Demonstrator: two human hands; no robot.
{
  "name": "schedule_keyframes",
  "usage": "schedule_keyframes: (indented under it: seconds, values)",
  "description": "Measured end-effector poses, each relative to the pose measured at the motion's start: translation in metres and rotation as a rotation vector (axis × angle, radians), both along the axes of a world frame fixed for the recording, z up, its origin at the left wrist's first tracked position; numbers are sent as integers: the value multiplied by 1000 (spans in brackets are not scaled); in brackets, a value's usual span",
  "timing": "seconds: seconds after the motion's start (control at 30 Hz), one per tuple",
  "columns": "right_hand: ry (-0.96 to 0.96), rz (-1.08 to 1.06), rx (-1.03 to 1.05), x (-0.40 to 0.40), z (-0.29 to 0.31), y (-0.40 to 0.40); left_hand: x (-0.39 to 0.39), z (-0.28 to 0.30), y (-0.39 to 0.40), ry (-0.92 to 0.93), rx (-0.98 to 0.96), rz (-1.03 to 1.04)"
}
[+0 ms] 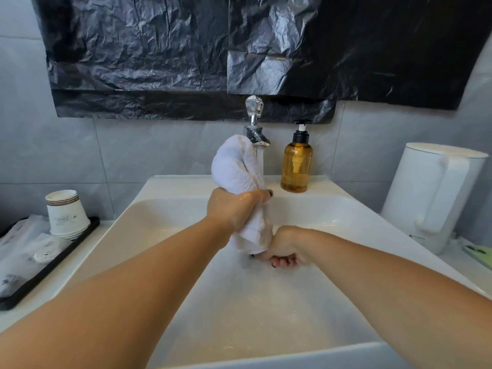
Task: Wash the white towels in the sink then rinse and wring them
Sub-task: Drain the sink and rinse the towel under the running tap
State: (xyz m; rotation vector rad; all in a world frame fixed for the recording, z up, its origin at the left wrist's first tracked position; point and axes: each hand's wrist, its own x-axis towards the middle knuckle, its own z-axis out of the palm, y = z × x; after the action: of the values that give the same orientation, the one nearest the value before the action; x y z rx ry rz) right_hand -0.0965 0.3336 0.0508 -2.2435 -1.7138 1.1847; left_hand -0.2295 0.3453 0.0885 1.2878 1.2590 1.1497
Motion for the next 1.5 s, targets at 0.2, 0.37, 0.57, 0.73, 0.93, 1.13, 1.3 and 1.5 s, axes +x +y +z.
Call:
schedule_keyframes:
  seconds: [0.2, 0.37, 0.57, 0.73, 0.93, 1.13, 1.3, 1.5]
  values:
    - [250, -68, 188, 18, 18, -6, -2, 0, -1, -115, -6, 19]
    - [748, -318, 227, 9, 39, -9, -4, 0, 1, -250, -24, 71]
    - [929, -416, 179, -34, 49, -5, 1, 2, -4, -378, -35, 77]
    - [921, -572, 323, -54, 61, 3, 3, 5, -8, -541, -94, 30]
    - [515, -559, 627, -60, 51, 9, 0, 1, -7, -579, -162, 35]
    - [421, -479, 725, -51, 54, 12, 3, 3, -10, -522, -132, 9]
    - [680, -387, 542, -28, 55, 10, 0, 15, -10, -458, -31, 8]
    - [199, -129, 373, 1, 45, 11, -11, 19, -5, -393, 48, 100]
